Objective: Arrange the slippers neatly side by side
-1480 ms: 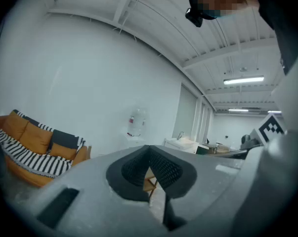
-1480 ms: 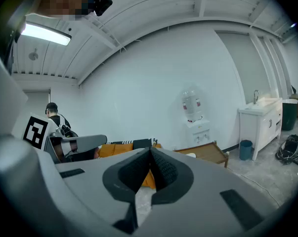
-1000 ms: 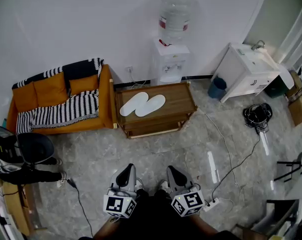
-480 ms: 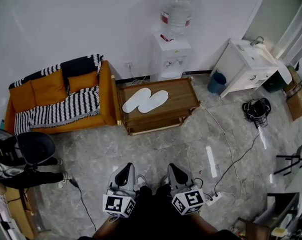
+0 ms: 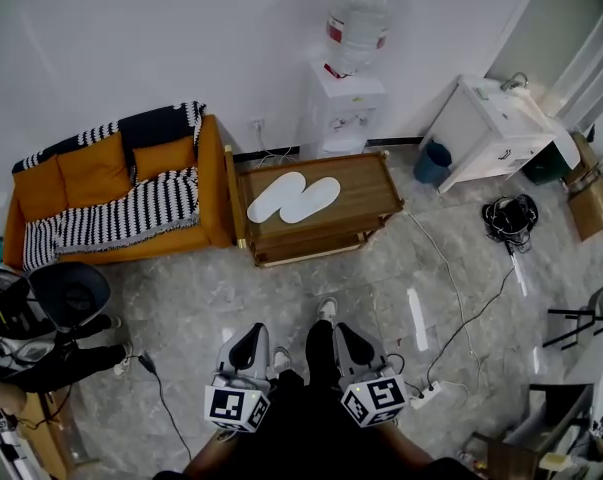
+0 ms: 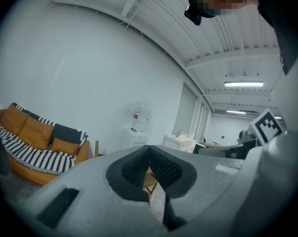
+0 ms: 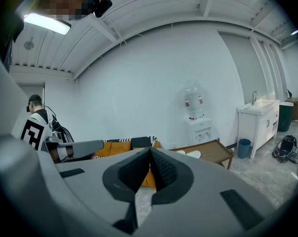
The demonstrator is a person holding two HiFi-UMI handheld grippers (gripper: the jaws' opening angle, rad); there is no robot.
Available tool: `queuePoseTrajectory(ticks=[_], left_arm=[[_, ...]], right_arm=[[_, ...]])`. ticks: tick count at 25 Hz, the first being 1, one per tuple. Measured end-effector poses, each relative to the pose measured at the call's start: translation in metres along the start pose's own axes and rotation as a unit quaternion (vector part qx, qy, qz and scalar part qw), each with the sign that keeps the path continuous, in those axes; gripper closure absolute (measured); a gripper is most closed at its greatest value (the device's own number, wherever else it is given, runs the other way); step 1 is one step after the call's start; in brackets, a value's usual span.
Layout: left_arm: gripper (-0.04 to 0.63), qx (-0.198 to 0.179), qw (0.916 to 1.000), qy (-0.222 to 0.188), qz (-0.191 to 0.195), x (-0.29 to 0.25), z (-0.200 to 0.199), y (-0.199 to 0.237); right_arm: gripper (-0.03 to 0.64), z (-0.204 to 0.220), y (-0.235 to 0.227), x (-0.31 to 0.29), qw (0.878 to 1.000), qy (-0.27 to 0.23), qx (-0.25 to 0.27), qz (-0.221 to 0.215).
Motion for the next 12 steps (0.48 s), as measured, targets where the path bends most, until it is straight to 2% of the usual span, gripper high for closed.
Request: queuePoseTrajectory(ticks=[12], left_arm=[[0.583,-0.004,0.9996,-0.002,-0.027,-0.071,-0.015,0.022]], right_arm=[[0.604,-0.025,-0.046,-0.072,1.000,-0.006,-0.003,-0.022]])
Point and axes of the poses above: the fingertips, and each gripper's own axes: x backward along the fingers, y to its left, z out of its underside, the point moved 9 cm from there along x, backward along the fingers, and after that the axes turned 2 degrees about z, right-handed, at the moved point
